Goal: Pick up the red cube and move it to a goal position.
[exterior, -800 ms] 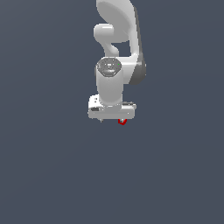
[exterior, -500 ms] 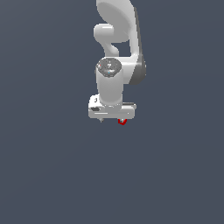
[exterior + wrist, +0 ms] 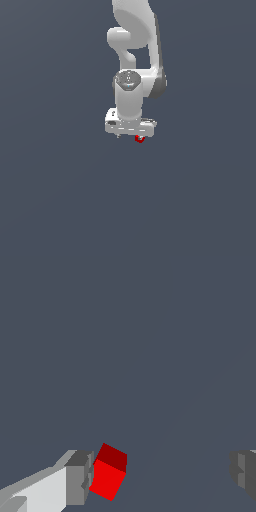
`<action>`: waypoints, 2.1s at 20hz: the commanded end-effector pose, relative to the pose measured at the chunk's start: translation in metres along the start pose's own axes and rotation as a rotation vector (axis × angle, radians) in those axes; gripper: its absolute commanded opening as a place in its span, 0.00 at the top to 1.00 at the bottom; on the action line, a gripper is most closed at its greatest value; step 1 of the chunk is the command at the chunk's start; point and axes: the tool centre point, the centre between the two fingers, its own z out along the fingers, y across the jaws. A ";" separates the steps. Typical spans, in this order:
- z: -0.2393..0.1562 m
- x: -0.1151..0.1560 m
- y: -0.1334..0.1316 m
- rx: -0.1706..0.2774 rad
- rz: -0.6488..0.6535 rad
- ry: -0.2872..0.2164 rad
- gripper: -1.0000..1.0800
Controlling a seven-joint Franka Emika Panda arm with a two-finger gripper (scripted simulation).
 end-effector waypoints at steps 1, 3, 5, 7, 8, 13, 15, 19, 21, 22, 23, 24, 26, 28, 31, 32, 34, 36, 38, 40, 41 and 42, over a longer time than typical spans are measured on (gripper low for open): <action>0.010 -0.008 -0.003 -0.001 0.042 0.003 0.04; 0.019 -0.016 -0.006 -0.001 0.082 0.006 0.04; 0.030 -0.023 -0.009 -0.002 0.126 0.010 0.04; 0.040 -0.031 -0.013 -0.003 0.170 0.014 0.04; 0.046 -0.035 -0.015 -0.004 0.192 0.015 0.04; 0.071 -0.052 -0.026 -0.006 0.298 0.024 0.04; 0.080 -0.057 -0.031 -0.006 0.333 0.027 0.04; 0.094 -0.065 -0.038 -0.008 0.391 0.032 0.04; 0.100 -0.068 -0.042 -0.008 0.413 0.033 0.04; 0.102 -0.069 -0.043 -0.008 0.423 0.034 0.04; 0.104 -0.070 -0.044 -0.008 0.431 0.035 0.04; 0.106 -0.071 -0.046 -0.008 0.439 0.035 0.04; 0.109 -0.072 -0.047 -0.008 0.451 0.036 0.04; 0.111 -0.073 -0.049 -0.008 0.458 0.037 0.04; 0.112 -0.073 -0.049 -0.008 0.460 0.037 0.04; 0.112 -0.072 -0.049 -0.008 0.459 0.036 0.04; 0.111 -0.072 -0.049 -0.008 0.455 0.036 0.04; 0.110 -0.072 -0.049 -0.008 0.454 0.036 1.00; 0.110 -0.072 -0.049 -0.008 0.454 0.036 1.00; 0.110 -0.072 -0.049 -0.008 0.454 0.036 1.00; 0.110 -0.072 -0.049 -0.008 0.454 0.036 1.00; 0.110 -0.072 -0.049 -0.008 0.454 0.036 1.00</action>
